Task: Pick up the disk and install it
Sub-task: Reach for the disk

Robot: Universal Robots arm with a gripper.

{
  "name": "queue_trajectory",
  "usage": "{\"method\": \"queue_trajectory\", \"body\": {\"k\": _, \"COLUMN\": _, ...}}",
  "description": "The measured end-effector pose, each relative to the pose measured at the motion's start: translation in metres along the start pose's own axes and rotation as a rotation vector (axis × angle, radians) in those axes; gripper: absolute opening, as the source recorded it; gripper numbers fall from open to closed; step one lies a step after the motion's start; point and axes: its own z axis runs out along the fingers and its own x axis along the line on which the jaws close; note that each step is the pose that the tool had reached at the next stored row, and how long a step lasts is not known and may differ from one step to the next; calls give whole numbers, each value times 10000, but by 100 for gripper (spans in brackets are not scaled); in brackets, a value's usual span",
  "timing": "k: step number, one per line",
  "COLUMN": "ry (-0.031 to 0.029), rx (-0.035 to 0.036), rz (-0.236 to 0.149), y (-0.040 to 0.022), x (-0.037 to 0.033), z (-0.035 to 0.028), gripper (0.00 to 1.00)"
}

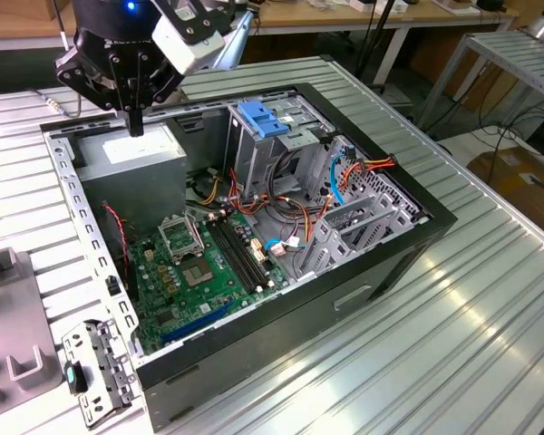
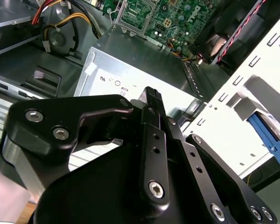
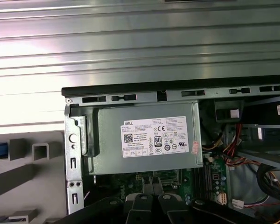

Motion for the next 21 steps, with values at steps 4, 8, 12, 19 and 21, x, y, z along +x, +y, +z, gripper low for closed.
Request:
{"method": "queue_trajectory", "body": {"k": 4, "ry": 0, "rx": 0, "rz": -1, "y": -3, "x": 42, "z": -1, "gripper": 11}}
{"method": "queue_trajectory", "body": {"k": 8, "ry": 1, "rx": 0, "rz": -1, "y": -7, "x": 93, "z": -3, "gripper": 11}}
{"method": "queue_trajectory", "body": {"k": 12, "ry": 0, "rx": 0, "rz": 0, "y": -11, "x": 144, "z": -4, "gripper": 11}}
{"method": "queue_trajectory", "body": {"k": 19, "ry": 1, "rx": 0, "rz": 0, "y": -14, "x": 194, "z": -5, "gripper": 11}}
{"method": "queue_trajectory", "body": {"k": 21, "ry": 0, "rx": 0, "rz": 0, "y": -14, "x": 199, "z": -6, "gripper": 11}}
